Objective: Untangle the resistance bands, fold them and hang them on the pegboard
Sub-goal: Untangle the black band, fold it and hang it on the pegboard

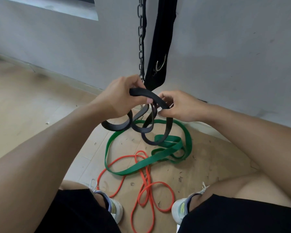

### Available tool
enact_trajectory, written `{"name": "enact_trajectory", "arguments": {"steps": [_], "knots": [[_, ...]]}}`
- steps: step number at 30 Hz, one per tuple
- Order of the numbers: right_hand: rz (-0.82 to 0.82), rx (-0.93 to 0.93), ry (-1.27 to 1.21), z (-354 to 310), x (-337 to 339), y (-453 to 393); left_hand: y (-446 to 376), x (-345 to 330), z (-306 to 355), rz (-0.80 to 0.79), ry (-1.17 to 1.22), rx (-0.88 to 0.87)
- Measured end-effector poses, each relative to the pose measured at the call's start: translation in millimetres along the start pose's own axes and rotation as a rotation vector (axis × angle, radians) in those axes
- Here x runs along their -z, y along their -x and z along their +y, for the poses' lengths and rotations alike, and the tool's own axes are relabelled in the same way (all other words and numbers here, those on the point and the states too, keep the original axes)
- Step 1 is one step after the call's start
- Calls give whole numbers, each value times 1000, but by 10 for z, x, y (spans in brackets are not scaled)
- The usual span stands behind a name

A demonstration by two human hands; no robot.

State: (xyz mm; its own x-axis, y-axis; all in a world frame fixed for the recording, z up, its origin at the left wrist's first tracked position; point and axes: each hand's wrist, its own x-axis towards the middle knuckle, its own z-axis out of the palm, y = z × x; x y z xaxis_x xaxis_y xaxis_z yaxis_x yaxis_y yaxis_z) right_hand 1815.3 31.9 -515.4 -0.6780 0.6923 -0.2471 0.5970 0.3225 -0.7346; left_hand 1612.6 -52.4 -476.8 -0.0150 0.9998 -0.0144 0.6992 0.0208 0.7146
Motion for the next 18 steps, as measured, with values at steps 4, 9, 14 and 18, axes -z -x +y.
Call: {"name": "enact_trajectory", "arguments": {"steps": [4,9,14,18], "knots": [[-45,-58,34,141,-2,-60,-7,70,-46,-82,19,76],[-227,-115,193,309,19,-68,-31,133,-99,-10,123,130],[-174,-193,105,519,109,-102,-134,277,-215,229,336,201],[-45,-231,92,617,201,-156,-193,334,-330,316,375,297]]}}
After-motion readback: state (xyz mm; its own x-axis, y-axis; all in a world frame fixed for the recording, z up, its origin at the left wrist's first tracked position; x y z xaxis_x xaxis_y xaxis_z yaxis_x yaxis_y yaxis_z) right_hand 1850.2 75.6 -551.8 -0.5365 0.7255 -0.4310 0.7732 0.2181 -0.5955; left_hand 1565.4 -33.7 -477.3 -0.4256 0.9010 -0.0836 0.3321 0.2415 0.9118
